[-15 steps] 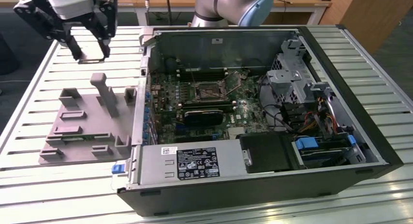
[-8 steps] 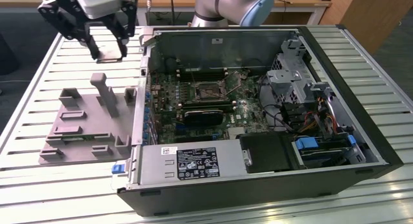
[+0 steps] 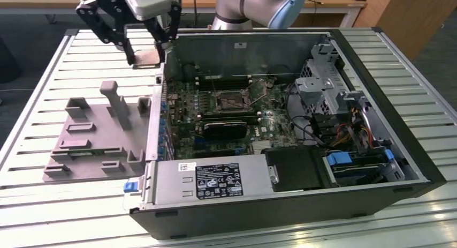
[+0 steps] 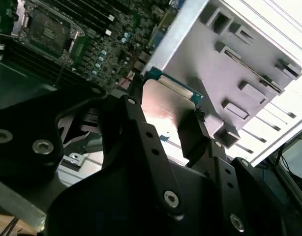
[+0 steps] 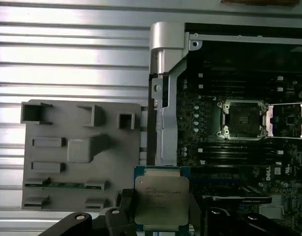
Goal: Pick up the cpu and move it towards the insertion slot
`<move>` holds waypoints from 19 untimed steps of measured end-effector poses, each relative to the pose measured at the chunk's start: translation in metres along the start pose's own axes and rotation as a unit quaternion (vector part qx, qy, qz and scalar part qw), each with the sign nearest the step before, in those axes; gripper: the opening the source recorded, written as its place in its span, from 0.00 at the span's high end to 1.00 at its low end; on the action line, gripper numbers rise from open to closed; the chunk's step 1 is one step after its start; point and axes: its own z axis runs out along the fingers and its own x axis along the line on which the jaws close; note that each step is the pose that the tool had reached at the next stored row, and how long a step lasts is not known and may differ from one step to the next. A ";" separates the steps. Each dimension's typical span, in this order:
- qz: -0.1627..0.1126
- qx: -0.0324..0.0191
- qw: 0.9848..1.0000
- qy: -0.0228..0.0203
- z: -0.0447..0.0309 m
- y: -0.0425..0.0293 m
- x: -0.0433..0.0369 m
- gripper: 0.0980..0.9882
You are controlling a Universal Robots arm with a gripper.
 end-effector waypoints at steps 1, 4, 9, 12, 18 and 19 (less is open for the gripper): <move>0.000 0.000 1.000 0.000 0.0001 -0.0001 -0.0045 0.51; 0.000 0.000 1.000 0.000 0.0004 -0.0001 -0.0181 0.51; 0.000 0.000 1.000 0.000 0.0010 -0.0003 -0.0409 0.51; 0.000 0.000 1.000 0.000 0.0014 -0.0004 -0.0543 0.51; 0.000 0.000 1.000 0.000 0.0023 -0.0006 -0.0817 0.51; 0.000 0.000 1.000 0.000 0.0025 -0.0007 -0.0862 0.51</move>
